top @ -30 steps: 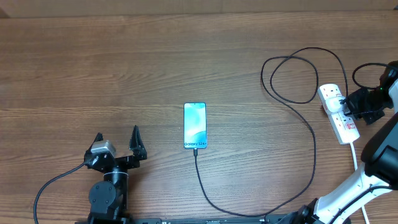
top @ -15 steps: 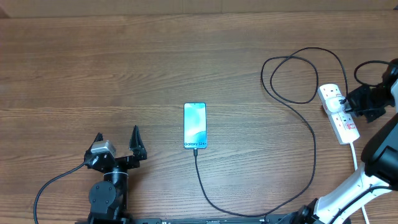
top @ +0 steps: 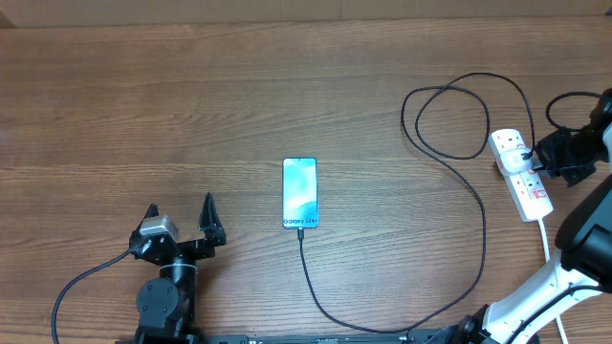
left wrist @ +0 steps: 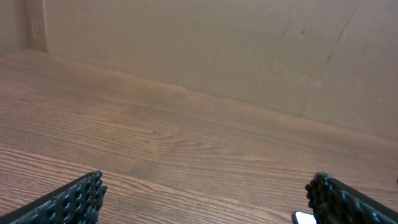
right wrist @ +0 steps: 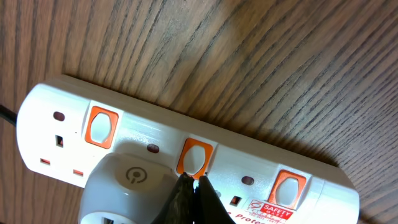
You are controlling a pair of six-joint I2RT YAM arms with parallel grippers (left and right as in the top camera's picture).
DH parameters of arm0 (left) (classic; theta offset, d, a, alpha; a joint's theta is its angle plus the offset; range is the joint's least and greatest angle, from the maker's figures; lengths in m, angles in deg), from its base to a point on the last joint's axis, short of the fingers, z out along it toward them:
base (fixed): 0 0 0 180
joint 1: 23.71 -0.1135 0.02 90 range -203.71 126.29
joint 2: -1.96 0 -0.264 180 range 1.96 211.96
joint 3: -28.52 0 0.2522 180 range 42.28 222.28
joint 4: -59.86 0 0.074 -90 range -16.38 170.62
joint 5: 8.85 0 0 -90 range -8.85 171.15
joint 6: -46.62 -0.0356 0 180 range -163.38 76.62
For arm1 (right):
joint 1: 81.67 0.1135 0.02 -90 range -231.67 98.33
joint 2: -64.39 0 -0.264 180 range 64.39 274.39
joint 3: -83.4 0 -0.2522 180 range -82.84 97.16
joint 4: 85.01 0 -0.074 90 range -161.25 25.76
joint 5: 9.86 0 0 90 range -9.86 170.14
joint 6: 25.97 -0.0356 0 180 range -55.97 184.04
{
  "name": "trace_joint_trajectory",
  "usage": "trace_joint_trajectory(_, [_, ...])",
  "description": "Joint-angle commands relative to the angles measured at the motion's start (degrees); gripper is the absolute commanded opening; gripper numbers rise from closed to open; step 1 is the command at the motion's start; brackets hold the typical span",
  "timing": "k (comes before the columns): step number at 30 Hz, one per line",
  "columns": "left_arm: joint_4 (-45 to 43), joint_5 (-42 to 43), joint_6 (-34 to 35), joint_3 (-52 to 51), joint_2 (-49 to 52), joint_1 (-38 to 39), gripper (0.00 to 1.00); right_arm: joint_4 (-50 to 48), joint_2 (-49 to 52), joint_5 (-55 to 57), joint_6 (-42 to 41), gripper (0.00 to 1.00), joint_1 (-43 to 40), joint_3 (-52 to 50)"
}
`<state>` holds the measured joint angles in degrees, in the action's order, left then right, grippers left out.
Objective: Plug charger to phone and switch on socket
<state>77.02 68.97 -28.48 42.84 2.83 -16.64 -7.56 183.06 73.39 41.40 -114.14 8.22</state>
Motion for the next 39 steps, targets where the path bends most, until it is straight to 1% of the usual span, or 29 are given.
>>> trace_joint_trajectory(1, [-0.1, 0.6, 0.3, -0.3, -0.4, -0.3, 1.00, -0.7, 0.9, -2.1, 0.5, 0.04, 2.0, 1.9])
trace_joint_trajectory(12, [-0.1, 0.6, 0.3, -0.3, -0.4, -0.3, 0.99, -0.9, 1.0, -1.9, 0.4, 0.04, 2.1, 1.8])
trace_joint_trajectory(22, [-0.1, 0.6, 0.3, -0.3, -0.4, -0.3, 1.00, -3.0, 1.1, -1.9, 0.4, 0.04, 2.3, -1.1])
trace_joint_trajectory(39, [-0.1, 0.6, 0.3, -0.3, -0.4, -0.3, 1.00, -2.2, 2.0, -2.0, 0.4, 0.04, 3.0, -1.1])
